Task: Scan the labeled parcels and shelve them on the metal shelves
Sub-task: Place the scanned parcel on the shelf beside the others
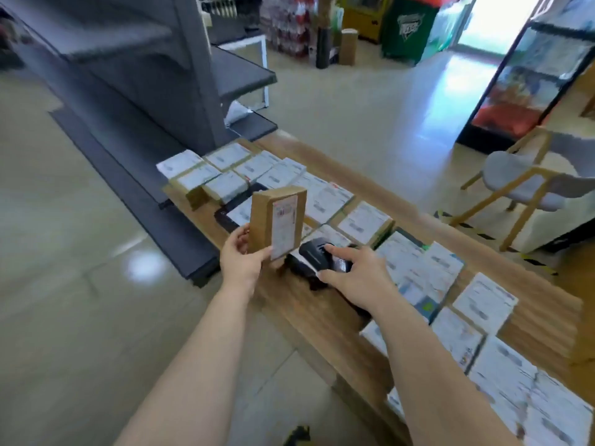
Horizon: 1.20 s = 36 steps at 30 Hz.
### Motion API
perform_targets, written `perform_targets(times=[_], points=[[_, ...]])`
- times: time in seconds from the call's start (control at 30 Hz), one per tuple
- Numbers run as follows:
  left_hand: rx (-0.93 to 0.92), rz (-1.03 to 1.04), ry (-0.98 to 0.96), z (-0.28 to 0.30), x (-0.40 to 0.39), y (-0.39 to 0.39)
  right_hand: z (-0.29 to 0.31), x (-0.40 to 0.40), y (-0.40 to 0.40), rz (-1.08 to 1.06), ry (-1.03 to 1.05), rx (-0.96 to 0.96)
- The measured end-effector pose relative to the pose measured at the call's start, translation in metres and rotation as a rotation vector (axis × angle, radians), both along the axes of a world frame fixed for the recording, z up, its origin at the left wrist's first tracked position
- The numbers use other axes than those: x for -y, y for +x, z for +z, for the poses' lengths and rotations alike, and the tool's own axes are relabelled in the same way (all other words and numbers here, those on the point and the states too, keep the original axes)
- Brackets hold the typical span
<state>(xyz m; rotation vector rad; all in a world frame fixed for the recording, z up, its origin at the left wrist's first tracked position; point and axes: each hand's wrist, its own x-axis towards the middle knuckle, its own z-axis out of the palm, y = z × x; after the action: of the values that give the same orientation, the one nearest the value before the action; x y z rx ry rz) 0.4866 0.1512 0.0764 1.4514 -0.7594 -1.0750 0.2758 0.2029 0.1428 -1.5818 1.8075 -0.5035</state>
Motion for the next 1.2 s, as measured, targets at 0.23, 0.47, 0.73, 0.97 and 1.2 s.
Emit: perform_targets(times=[0.23,0.47,0.73,0.97,1.2], points=[[-0.076,0.185,0.077,-0.01,-0.007,0.21,-0.023,0.045,0.22,0.144,-0.098,0.039],[-0.448,0.428,0.209,-0.025,0.018,0.361,-0.036,0.115,0.399,0.301,-0.275,-0.084],[-0.791,0.582,0.281,-0.008,0.121,0.514,-0.045,0.265,0.575,0.517,-0.33,-0.061],[-0.843,0.709,0.202,0.023,0.222,0.661,-0.028,0.391,0.74,0.649,-0.295,-0.002],[-0.867,0.799,0.091,0.022,0.316,0.842,-0.025,0.493,0.933,0.694,-0.385,0.053]])
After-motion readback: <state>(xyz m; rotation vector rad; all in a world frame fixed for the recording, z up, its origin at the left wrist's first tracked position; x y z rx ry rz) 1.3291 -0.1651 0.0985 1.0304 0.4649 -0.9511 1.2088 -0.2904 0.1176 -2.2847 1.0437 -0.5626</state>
